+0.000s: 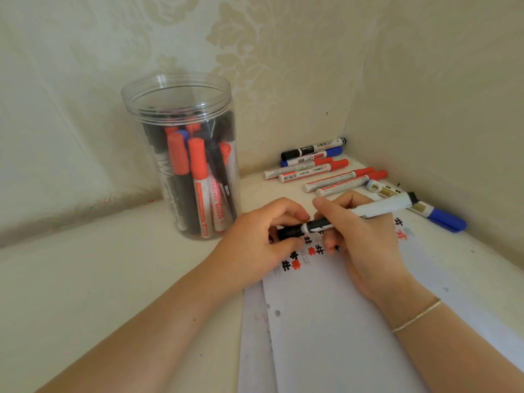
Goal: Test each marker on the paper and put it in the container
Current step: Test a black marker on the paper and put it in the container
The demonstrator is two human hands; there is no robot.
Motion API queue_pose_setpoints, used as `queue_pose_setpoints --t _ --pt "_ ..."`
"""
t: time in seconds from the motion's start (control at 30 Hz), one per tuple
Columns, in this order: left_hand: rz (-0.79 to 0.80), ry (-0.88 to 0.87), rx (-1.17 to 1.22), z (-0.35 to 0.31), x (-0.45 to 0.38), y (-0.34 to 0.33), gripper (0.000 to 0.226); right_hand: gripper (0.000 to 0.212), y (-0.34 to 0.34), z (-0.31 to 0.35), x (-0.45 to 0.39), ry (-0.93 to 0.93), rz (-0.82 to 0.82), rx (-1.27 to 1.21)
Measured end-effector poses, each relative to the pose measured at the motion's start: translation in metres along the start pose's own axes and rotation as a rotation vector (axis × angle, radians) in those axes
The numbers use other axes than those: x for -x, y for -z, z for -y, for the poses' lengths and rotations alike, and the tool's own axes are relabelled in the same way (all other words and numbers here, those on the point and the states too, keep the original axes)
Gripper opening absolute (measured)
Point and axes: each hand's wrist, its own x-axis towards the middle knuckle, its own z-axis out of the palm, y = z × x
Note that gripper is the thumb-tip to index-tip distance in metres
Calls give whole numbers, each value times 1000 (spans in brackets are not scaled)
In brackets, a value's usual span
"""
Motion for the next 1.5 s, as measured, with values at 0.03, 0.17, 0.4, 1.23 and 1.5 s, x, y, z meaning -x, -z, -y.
queue_pose_setpoints --t 0.03,0.17,0.4,1.23,1.5 --pt "-4 -20 21 0 0 0 26 25 1 1 1 -9 26 -51" --pt "-1 -83 164 -2 -1 3 17 34 5 6 -1 -79 169 -337" --pt "-6 15 290 -5 0 -1 14 34 0 4 -1 -115 101 -122" --pt "-859 -354 55 -132 -20 110 8 32 -108 180 -40 197 83 26" --pt "-860 -91 -447 -121 -43 177 25 29 -131 159 -59 374 350 832"
